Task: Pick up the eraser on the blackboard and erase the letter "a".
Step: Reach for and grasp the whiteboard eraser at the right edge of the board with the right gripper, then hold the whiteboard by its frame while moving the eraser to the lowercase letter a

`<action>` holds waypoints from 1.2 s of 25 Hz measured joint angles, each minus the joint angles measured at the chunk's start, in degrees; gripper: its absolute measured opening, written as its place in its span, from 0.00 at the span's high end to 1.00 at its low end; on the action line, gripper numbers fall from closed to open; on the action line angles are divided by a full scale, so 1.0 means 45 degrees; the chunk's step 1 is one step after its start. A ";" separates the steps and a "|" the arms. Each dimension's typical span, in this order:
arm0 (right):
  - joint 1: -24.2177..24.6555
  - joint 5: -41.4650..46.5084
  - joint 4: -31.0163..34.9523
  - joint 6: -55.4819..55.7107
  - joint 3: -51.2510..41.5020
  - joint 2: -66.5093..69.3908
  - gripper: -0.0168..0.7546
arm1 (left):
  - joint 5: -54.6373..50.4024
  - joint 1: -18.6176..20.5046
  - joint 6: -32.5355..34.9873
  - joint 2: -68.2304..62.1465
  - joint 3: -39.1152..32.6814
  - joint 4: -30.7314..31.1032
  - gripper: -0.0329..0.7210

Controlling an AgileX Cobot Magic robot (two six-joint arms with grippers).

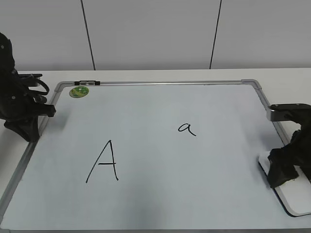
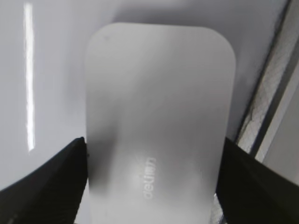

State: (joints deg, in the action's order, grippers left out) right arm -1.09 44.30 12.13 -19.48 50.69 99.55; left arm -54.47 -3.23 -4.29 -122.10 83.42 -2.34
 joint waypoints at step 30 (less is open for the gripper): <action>-0.1800 0.4720 0.0686 0.1630 0.5737 0.2387 0.29 | 0.0000 0.0000 0.0000 0.0000 0.0000 -0.0119 0.88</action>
State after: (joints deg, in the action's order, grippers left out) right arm -9.19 65.54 15.21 -12.15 76.51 110.29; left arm -54.47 -3.23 -4.29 -122.10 83.42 -2.88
